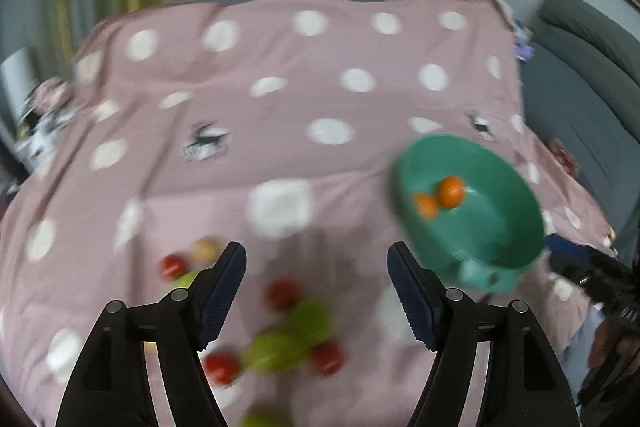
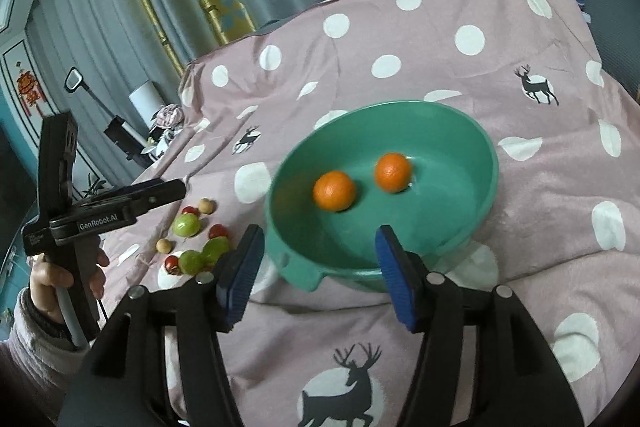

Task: Organize fruits
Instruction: 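Return to the fruits and grasp a large green fruit with the left tool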

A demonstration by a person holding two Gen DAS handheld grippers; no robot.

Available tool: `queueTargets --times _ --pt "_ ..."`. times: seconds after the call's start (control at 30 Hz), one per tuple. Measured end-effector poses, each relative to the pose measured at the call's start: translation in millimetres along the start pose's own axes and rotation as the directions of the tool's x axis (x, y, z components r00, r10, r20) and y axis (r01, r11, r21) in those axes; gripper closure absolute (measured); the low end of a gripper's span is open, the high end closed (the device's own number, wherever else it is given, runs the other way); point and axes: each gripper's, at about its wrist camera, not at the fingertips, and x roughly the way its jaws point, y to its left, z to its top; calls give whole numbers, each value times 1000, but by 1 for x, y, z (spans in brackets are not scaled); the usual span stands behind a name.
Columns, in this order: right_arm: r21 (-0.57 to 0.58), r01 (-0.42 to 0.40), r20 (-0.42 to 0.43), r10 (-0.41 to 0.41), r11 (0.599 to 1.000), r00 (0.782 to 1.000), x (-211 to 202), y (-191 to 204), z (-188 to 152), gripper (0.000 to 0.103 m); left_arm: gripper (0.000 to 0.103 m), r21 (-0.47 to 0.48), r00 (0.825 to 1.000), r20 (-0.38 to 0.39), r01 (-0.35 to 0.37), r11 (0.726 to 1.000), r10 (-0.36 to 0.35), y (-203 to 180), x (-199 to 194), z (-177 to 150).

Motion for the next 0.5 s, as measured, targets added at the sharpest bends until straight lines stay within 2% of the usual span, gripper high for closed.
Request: queueTargets --times 0.07,0.2,0.33,0.5 --pt "-7 -12 -2 12 1000 1000 -1 5 -1 41 29 -39 999 -11 -50 998 49 24 -9 -12" --pt "-31 -39 -25 38 999 999 2 21 -5 40 29 -91 995 -48 -91 992 87 50 -18 -36" --pt "-68 -62 -54 58 996 997 5 36 -11 40 29 -102 993 -95 -85 991 75 58 -24 -65" --pt "-105 -95 -113 83 990 990 17 55 -19 40 29 -88 986 -162 -48 995 33 50 -20 -92"
